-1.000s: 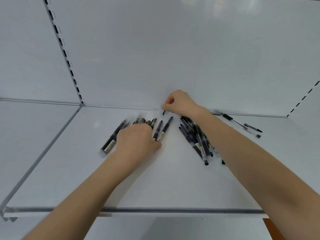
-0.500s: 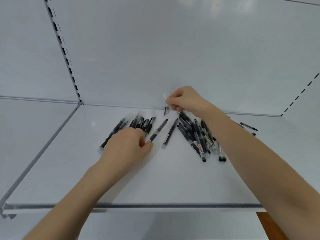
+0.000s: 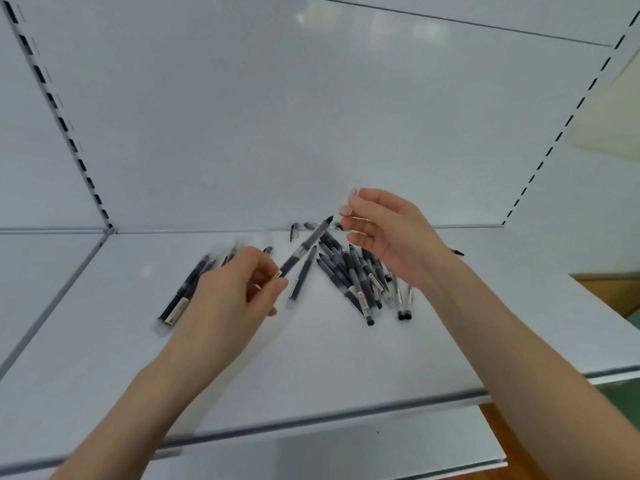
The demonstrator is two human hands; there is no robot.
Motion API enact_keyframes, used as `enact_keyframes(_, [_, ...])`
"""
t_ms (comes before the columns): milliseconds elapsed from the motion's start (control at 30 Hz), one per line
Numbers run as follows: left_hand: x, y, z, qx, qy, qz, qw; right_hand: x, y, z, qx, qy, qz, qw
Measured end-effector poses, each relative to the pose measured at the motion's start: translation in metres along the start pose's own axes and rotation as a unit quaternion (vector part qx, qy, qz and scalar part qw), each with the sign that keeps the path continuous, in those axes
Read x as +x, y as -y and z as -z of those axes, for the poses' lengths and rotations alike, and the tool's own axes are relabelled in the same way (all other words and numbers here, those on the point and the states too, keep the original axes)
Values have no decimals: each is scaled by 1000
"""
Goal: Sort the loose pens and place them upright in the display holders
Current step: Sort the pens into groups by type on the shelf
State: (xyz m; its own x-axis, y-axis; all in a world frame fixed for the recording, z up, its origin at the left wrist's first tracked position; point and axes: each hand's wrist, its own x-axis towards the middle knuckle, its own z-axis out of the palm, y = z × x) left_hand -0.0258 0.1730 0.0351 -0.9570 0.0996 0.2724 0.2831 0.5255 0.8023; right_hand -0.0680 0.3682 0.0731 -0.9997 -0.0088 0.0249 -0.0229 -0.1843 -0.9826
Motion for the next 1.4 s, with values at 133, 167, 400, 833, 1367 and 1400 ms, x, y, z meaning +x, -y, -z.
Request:
enact_keyframes(133, [-1,-2,-2,3,9,-13,1000,-6,-2,0,-7,2,-3,1000])
enact_keyframes(167, [-1,-2,-2,3,10,-17,1000,-7,-3,-1,-9,2,-4,1000])
enact_keyframes(400, [-4,-2,-1,-3,7,-11,1000,-10,-4,-3,22,7,-2,1000])
enact_keyframes(833, [-7,-4,2,-13,6,-15,1000,-16,-7,-13,-76,18,55,995])
enact_keyframes(1367, [11,12,2,69,-73,-44,994,6,-23,-29,-151,-2,97,984])
enact_keyframes(1400, [15,14,4,103,-77,-30,991,11,-24,-26,-172,-8,93,981])
